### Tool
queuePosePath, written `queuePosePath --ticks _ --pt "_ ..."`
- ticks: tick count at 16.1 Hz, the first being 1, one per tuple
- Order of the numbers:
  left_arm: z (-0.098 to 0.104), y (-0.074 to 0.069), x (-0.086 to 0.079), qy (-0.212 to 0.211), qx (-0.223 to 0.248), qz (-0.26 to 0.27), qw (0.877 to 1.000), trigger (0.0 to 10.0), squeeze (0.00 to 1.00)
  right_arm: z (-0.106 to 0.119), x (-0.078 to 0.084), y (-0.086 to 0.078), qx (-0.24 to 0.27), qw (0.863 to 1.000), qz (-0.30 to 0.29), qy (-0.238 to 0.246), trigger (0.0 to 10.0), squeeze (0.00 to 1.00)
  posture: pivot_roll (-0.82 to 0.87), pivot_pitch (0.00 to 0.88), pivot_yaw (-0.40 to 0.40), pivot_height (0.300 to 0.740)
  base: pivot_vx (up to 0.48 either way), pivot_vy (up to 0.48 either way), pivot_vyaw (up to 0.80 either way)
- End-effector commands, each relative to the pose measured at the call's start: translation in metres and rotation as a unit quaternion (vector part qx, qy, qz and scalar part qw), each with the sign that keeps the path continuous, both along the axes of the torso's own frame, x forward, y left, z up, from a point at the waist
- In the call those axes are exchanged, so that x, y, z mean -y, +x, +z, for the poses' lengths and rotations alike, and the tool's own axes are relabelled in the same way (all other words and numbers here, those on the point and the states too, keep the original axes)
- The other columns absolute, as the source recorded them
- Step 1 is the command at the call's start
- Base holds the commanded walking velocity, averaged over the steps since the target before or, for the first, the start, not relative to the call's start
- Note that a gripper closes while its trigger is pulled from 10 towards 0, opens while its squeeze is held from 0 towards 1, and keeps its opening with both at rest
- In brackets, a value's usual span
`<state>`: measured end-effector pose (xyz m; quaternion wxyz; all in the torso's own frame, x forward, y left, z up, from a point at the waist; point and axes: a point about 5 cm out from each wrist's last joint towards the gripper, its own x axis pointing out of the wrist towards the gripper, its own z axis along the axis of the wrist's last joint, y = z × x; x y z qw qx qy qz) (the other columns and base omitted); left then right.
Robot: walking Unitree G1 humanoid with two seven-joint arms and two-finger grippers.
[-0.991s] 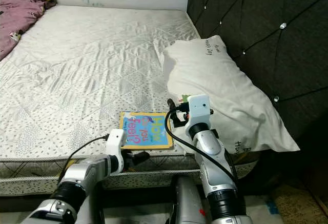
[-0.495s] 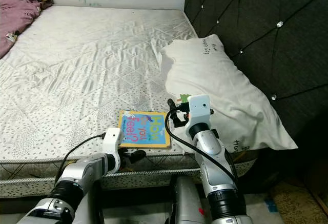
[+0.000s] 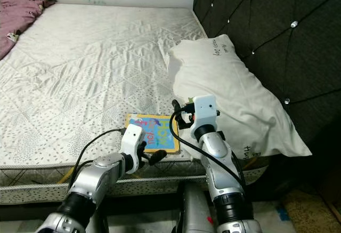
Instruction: Clean up the room
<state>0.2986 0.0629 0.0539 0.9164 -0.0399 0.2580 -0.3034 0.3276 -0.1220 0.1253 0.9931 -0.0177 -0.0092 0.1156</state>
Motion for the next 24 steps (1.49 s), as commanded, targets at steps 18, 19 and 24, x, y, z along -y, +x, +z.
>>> queuePosePath --ticks 18,19,24 --pt "0.082 0.003 -0.119 0.090 0.318 0.265 0.906 10.0 0.00 0.020 0.001 0.025 0.060 0.997 -0.019 0.044 10.0 0.00 0.10 0.000 -0.060 0.538 0.000 0.000 0.00" --pt "0.083 0.003 -0.123 0.084 0.326 0.282 0.899 10.0 0.00 0.027 0.000 0.024 0.078 0.995 -0.025 0.049 10.0 0.00 0.08 0.000 -0.044 0.548 0.000 0.000 0.00" --pt "0.076 -0.014 -0.128 0.030 0.305 0.350 0.885 10.0 0.00 0.038 0.000 0.022 0.097 0.991 -0.048 0.082 10.0 0.00 0.07 0.000 -0.034 0.603 0.000 0.000 0.00"
